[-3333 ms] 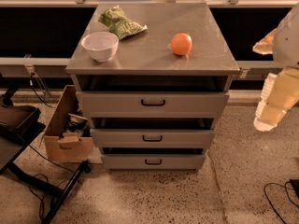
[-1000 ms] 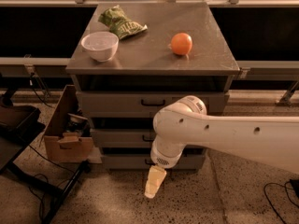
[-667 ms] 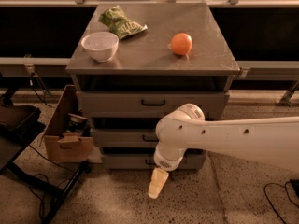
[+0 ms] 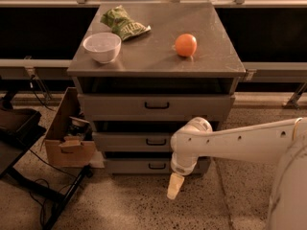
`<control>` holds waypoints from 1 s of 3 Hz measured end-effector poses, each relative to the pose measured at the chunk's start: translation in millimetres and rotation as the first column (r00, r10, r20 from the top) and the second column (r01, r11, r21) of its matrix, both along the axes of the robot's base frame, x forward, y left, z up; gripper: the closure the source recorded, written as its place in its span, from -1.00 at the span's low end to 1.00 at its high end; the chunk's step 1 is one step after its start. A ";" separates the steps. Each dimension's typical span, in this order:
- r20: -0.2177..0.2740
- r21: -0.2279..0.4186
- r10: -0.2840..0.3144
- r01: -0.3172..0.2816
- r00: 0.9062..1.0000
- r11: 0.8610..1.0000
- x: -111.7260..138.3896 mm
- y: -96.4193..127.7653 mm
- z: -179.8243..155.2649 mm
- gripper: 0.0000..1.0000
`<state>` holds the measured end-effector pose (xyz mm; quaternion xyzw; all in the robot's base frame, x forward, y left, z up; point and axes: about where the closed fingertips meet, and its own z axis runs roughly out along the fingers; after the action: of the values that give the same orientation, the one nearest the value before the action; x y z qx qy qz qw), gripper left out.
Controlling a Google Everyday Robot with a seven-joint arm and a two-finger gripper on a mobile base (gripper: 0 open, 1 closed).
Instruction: Open bottom drawer
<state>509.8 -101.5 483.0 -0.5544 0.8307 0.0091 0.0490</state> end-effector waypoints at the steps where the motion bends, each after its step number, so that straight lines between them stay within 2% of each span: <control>1: -0.002 0.002 -0.004 0.004 1.000 1.000 -0.8 0.8 -0.5 -1.00; 2: -0.032 -0.017 -0.066 0.066 0.997 0.998 -4.7 -5.8 -25.0 -1.00; 3: -0.021 -0.087 -0.127 0.124 0.992 0.988 -14.8 -42.5 -83.2 -1.00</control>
Offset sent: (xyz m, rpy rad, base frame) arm -0.0075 -0.0136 -0.0517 -0.0352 0.0644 -0.1453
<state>494.9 -144.0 399.9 -0.5025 0.8642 -0.0222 0.0146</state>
